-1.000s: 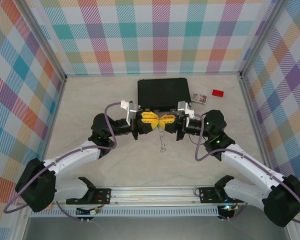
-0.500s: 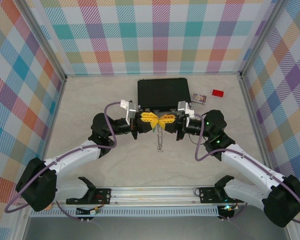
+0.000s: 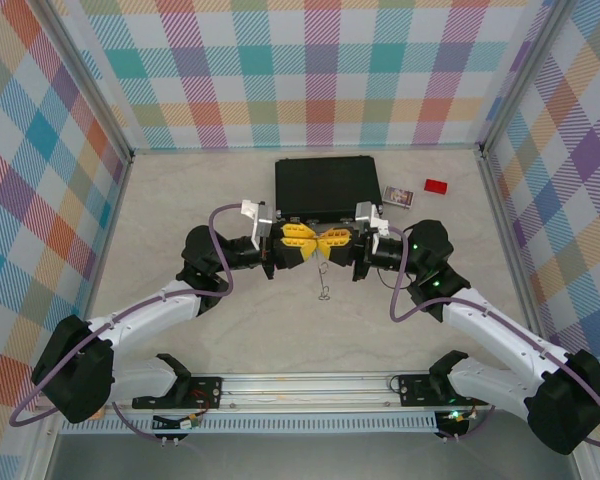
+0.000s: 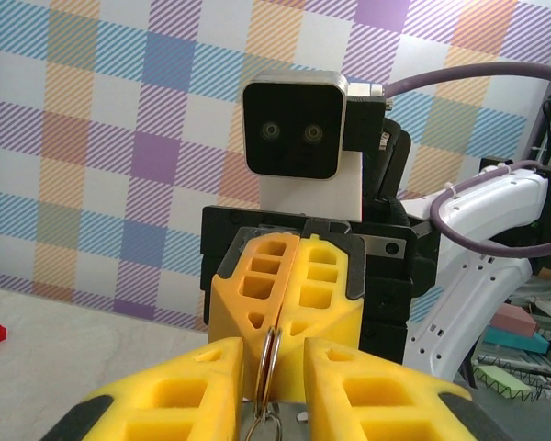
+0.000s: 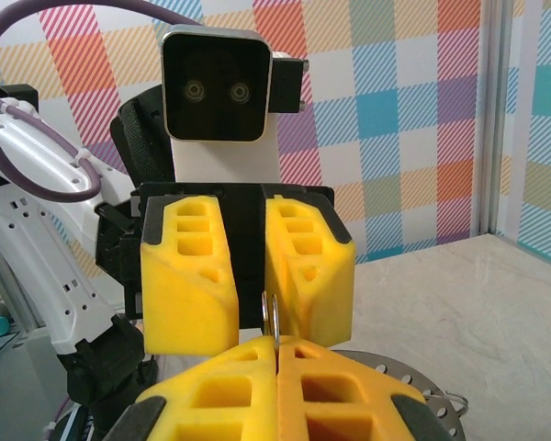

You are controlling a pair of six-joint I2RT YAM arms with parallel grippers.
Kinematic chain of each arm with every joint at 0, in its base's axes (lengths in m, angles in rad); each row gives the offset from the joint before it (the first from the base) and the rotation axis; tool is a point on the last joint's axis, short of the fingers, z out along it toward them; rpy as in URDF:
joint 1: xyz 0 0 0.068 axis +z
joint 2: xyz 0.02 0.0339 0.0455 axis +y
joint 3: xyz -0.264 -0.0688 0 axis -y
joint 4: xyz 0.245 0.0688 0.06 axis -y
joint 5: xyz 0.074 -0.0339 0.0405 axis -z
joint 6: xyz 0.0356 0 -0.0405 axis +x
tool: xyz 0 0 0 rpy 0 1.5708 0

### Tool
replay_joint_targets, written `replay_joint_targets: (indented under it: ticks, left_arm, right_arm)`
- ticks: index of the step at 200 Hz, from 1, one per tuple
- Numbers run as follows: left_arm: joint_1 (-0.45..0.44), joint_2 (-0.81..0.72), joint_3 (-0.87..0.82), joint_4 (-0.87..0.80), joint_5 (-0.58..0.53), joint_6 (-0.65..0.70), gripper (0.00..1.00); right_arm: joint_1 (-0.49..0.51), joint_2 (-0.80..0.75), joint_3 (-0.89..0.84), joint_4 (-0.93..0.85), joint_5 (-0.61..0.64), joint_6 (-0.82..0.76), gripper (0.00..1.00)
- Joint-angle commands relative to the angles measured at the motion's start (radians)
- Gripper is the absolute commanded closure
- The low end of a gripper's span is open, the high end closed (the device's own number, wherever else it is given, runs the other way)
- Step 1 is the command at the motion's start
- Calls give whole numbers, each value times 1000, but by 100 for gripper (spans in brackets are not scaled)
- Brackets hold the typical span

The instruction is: Put the keys on the keyring

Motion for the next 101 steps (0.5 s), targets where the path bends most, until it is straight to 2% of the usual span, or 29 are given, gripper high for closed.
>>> replay_joint_targets:
  ticks: [1,41,61,76,89,101]
  left_arm:
    - [12,-28,1,7,12,11,76]
    - [13,-23,4,-1,11,12,70]
    - [14,-19,4,1,15,10,70]
    - [13,-14,5,16,25,4,82]
    - [14,-9,4,32,31,-4,86]
    - [13,-8,4,31,31,-2,95]
  right_arm:
    - [-1,-27,5,42,7,-5,100]
    - [-1,-25,5,44,2,0,100]
    - [-1,-27,6,43,0,0,100]
    - [-1,-25,4,43,0,0,100]
    - [-1,-24,3,44,-3,1,100]
    - [-1,-21,3,46,-4,2,100]
